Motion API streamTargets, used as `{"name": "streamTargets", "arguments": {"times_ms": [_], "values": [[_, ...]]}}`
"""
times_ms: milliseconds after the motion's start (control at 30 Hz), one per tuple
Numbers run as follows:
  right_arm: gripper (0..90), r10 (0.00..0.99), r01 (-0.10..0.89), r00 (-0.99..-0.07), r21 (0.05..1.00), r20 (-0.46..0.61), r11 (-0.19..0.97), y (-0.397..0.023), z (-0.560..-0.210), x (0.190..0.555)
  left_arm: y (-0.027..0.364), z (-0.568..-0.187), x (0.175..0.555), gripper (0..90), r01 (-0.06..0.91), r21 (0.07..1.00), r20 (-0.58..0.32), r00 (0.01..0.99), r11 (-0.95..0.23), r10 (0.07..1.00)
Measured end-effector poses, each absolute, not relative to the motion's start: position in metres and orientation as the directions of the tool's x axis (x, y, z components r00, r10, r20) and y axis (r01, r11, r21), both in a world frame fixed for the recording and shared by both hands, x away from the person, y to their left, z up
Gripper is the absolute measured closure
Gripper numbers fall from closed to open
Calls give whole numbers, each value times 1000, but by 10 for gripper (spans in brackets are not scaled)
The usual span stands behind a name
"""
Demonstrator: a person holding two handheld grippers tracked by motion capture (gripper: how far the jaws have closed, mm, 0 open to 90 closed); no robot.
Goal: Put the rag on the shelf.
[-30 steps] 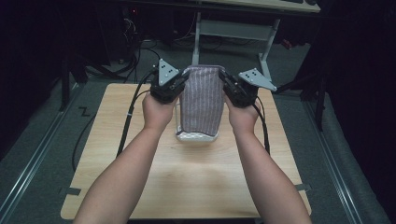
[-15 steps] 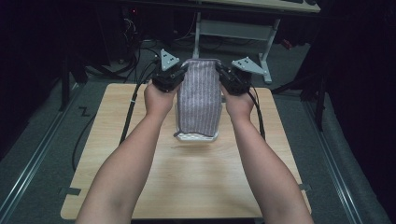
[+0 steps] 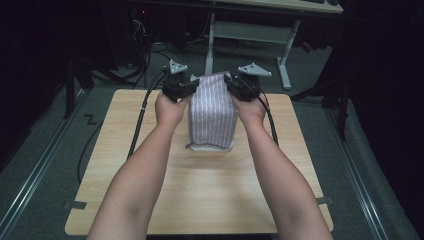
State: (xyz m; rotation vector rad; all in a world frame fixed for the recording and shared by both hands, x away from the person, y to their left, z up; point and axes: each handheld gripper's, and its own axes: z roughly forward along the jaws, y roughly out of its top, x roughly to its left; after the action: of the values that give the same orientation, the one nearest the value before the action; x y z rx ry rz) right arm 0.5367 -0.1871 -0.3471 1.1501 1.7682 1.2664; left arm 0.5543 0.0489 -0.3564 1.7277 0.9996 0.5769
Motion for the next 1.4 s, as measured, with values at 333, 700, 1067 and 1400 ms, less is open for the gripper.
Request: {"name": "streamTargets", "arguments": {"times_ms": [333,700,1067,1400], "values": [[563,910,298,-411,937,-48,184,-186,-348,529,52,-365,538,512,356,924,-86,548,-139,832],[535,909,285,-414,943,-38,170,-193,-345,515,60,-356,519,483,337,931,-80,563,-140,823],[463,898,246,-435,951,-63,186,-201,-344,472,80,-352,484,389,321,936,-78,588,-144,805],[442,889,235,-453,954,-64,188,-215,-351,436,114,-376,458,327,359,925,-125,602,-128,788]]}}
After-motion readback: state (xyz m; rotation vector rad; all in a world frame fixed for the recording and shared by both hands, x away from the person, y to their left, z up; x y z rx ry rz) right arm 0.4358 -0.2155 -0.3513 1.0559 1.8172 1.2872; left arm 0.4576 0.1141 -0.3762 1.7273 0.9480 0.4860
